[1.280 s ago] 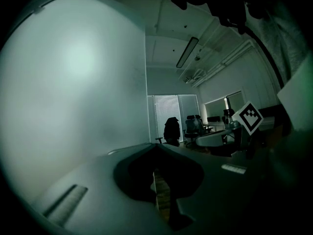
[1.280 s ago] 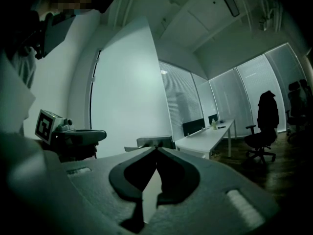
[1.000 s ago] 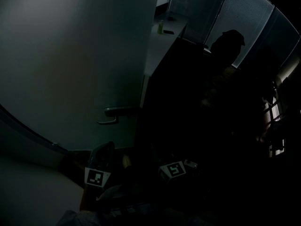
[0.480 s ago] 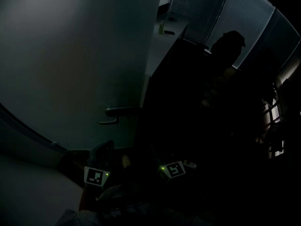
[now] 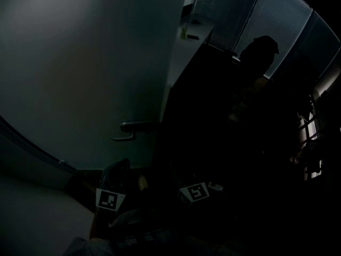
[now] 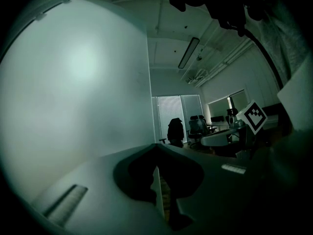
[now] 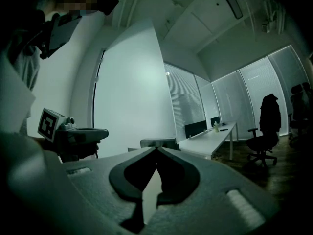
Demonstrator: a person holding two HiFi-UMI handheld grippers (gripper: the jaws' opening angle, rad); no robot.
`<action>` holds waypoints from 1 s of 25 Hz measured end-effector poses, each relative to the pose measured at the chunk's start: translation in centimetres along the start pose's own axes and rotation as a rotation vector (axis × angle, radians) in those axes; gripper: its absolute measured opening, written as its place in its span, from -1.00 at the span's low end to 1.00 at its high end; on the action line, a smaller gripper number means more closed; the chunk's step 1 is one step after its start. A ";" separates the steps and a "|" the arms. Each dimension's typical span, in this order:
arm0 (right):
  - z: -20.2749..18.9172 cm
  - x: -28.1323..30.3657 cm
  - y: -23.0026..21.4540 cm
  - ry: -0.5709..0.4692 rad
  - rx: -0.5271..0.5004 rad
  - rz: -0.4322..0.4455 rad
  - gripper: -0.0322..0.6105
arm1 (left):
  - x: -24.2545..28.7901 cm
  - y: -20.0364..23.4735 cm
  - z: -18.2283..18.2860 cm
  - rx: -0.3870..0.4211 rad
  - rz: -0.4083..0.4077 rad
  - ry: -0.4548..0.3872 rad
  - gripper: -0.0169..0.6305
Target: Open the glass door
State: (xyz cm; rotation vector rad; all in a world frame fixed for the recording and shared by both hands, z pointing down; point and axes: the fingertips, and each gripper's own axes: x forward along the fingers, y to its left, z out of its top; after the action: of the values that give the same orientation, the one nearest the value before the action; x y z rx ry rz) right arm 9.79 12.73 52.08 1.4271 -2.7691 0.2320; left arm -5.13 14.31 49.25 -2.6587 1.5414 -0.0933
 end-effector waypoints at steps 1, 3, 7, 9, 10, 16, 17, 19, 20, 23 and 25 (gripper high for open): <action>0.0 0.0 0.0 0.000 0.001 -0.002 -0.89 | 0.0 0.0 0.1 0.000 0.000 -0.003 -0.94; 0.1 0.0 0.1 -0.001 0.001 -0.002 -0.89 | 0.1 -0.1 0.4 0.001 -0.002 -0.008 -0.94; 0.1 0.0 0.2 0.002 -0.002 0.006 -0.89 | 0.2 -0.1 0.4 -0.002 -0.001 -0.005 -0.94; 0.0 0.2 0.4 0.003 -0.003 0.009 -0.89 | 0.1 0.0 0.2 -0.002 0.000 -0.005 -0.94; -0.1 0.3 0.5 0.004 -0.004 0.011 -0.89 | 0.1 0.1 0.2 0.000 0.000 -0.005 -0.94; -0.1 0.5 0.7 0.005 0.011 0.016 -0.89 | 0.1 0.3 0.0 -0.001 0.003 0.002 -0.94; 0.0 0.5 0.7 0.006 0.011 0.017 -0.89 | 0.1 0.2 0.0 -0.001 0.002 0.001 -0.94; 0.1 0.6 0.8 0.007 0.011 0.020 -0.89 | 0.1 0.2 0.1 -0.003 0.002 -0.001 -0.94; 0.1 0.6 0.8 0.008 0.011 0.021 -0.89 | 0.1 0.2 0.2 -0.004 0.002 -0.001 -0.94; 0.0 0.8 0.8 0.009 0.013 0.022 -0.89 | 0.2 0.3 0.1 -0.005 0.004 0.001 -0.94; 0.0 0.8 0.8 0.009 0.013 0.022 -0.89 | 0.2 0.4 0.1 -0.001 0.004 0.002 -0.94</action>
State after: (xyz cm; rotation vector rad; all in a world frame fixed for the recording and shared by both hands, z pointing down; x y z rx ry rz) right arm 8.64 12.56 52.03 1.3956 -2.7823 0.2566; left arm -5.35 13.97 49.11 -2.6571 1.5480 -0.0952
